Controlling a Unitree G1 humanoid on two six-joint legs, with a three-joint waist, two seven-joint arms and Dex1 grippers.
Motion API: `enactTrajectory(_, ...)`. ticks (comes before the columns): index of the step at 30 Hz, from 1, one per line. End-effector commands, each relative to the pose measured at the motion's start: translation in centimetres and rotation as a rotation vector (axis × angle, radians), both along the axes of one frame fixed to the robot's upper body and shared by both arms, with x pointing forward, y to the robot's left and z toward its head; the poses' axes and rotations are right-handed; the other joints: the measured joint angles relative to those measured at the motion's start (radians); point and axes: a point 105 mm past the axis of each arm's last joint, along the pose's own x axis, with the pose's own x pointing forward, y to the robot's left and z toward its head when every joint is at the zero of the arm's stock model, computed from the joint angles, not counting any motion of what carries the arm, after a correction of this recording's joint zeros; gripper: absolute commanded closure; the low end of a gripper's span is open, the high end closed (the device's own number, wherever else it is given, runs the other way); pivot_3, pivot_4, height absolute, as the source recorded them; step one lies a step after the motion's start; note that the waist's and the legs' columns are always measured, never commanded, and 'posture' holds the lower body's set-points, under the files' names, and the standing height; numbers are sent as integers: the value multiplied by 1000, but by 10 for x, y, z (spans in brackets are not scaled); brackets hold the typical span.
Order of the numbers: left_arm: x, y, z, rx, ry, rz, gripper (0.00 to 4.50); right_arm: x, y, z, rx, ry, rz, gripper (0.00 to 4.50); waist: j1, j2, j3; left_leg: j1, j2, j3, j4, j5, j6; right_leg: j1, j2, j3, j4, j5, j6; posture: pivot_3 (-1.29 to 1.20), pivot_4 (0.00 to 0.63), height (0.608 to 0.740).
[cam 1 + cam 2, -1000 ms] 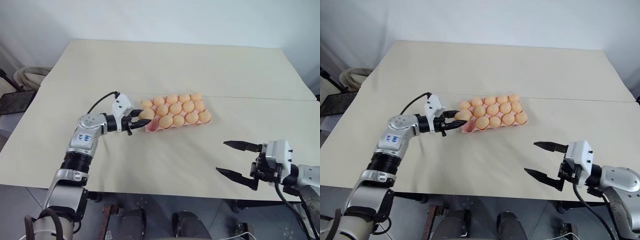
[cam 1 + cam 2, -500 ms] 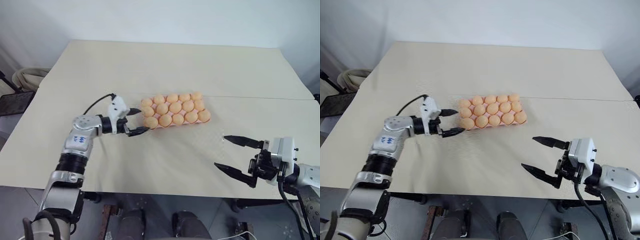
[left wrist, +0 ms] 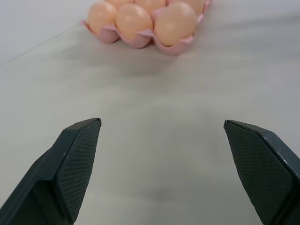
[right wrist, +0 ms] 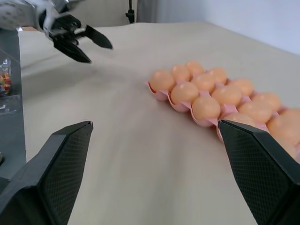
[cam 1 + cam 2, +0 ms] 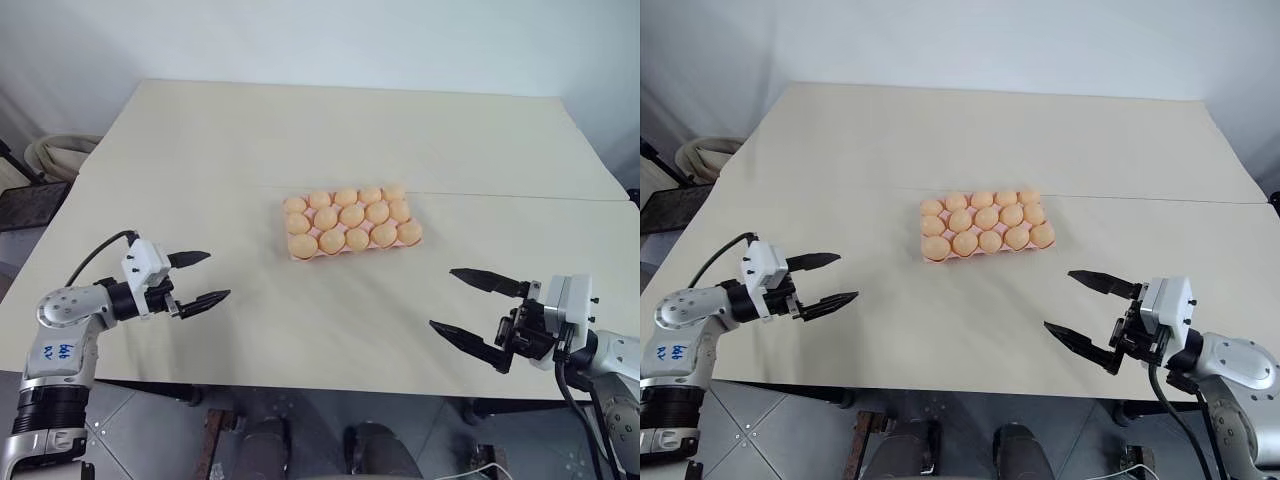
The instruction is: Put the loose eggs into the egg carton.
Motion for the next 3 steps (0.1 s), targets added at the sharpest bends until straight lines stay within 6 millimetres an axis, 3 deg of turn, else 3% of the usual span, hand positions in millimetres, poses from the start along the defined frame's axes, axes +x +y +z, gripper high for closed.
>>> enactTrajectory(1,-3,-5,17,-5,-73,-14,23,1,-4,4,-4,-33,1,0,-1,0,0,0,0,0,0,0,0,0,0,0,0,0,0,0,150,740)
enactTrajectory(3,-5,-8,15,13,-80,-24,23,3,-5,3,-2,-27,0,0,-1,0,0,0,0,0,-2,0,0,-1,0,0,-1,0,-1,0,150,740)
